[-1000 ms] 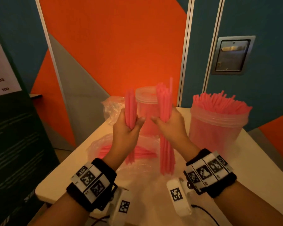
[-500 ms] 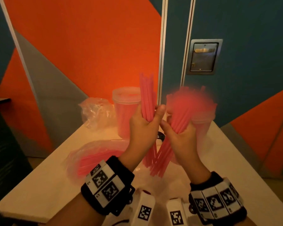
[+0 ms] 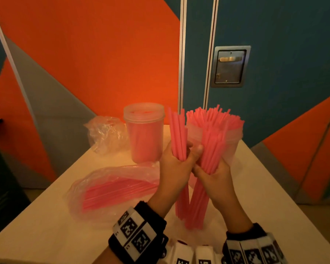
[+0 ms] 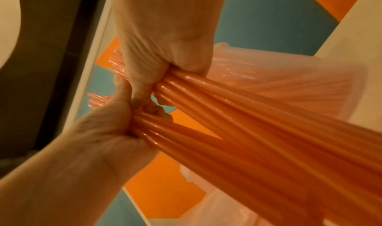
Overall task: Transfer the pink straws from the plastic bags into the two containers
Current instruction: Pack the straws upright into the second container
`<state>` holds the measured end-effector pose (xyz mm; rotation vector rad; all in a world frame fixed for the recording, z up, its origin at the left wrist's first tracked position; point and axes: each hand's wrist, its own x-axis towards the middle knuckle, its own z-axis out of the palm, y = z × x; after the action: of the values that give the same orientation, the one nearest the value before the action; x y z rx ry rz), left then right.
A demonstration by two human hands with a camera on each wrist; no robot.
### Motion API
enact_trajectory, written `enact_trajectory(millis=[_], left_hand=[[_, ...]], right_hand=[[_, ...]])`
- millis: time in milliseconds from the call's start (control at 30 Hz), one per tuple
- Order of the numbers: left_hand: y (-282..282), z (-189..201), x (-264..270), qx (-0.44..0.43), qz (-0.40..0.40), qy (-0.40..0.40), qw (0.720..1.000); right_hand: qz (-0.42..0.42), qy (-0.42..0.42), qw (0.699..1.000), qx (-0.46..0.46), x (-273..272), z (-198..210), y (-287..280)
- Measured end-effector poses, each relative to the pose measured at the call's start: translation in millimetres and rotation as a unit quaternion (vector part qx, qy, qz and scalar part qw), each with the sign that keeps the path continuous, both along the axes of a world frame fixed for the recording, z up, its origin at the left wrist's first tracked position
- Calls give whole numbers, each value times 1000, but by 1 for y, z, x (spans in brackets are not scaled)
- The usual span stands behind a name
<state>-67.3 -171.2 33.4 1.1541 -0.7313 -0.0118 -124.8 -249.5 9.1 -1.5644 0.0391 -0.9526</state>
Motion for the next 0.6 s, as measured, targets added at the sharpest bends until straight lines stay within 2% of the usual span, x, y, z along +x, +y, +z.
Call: enact_trajectory(millis=[167,267,433,533,600], left_hand=[[0,-12,2,20,-83,29,996],[-1,-17,7,21,-101,47,994],[2,-28,12,46,-142,85,985],[4,-29,15,56,-152,76,984],[6,-26,17,67,-154,64,984]], right_hand=[[19,39,999,3,7,-12,-8],[50,53,997,-23,7,-11,-9],[38,97,992,-74,11,-23,-5],[4,82,992,-99,12,-22,3],[30,120,985,-123,12,-19,2]])
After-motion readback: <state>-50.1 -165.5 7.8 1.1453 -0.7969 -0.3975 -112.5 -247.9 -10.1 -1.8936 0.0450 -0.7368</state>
